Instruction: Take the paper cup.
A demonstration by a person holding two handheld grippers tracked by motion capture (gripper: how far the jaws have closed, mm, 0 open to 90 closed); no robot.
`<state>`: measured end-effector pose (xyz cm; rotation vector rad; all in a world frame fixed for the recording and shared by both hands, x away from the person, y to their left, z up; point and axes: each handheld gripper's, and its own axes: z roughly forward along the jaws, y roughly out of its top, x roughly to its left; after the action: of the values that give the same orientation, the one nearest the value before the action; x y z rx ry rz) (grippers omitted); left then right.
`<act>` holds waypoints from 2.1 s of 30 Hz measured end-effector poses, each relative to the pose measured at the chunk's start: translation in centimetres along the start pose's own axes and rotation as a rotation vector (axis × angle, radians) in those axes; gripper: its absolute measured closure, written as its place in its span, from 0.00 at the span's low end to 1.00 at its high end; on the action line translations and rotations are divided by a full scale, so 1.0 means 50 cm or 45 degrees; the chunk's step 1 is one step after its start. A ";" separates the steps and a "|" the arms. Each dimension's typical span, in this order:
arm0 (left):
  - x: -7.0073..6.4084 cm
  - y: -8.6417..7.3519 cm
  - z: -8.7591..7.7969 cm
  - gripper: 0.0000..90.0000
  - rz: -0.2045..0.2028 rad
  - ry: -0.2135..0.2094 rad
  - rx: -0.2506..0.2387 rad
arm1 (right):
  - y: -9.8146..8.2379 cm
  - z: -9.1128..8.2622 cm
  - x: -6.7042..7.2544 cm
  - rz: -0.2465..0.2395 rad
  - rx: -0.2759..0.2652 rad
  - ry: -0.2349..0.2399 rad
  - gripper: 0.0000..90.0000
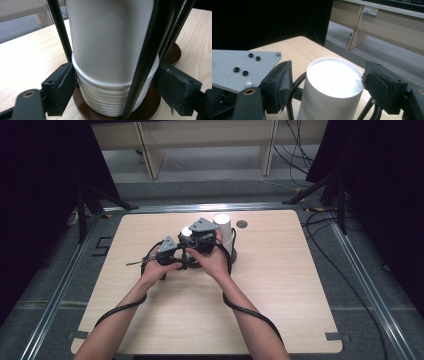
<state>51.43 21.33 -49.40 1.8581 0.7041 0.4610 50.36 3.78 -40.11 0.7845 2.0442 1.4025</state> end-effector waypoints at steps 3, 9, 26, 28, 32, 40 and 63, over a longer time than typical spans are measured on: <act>0.000 0.000 0.000 0.20 0.002 -0.001 0.002 | -0.002 0.003 0.002 -0.013 0.020 -0.011 0.28; -0.001 -0.001 0.002 0.20 0.008 -0.002 -0.008 | -0.008 0.014 0.002 0.024 0.025 -0.012 0.28; -0.003 0.001 0.003 0.21 0.035 0.012 0.024 | -0.005 0.017 -0.004 0.080 0.027 -0.027 0.39; -0.003 0.000 0.004 0.21 0.032 0.006 0.017 | -0.004 0.014 -0.004 0.079 0.035 -0.045 0.39; -0.005 0.002 0.004 0.21 0.030 0.021 0.028 | 0.003 0.012 -0.005 0.070 0.005 -0.030 0.39; 0.000 0.003 0.005 0.21 0.054 0.024 0.050 | 0.018 0.005 -0.006 0.086 -0.001 -0.035 0.39; 0.002 0.003 0.008 0.21 0.045 0.019 0.050 | 0.051 -0.017 -0.007 0.100 -0.097 -0.062 0.40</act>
<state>51.79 21.05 -49.43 1.9081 0.6960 0.4875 50.42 3.73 -37.40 0.8658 1.9304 1.4802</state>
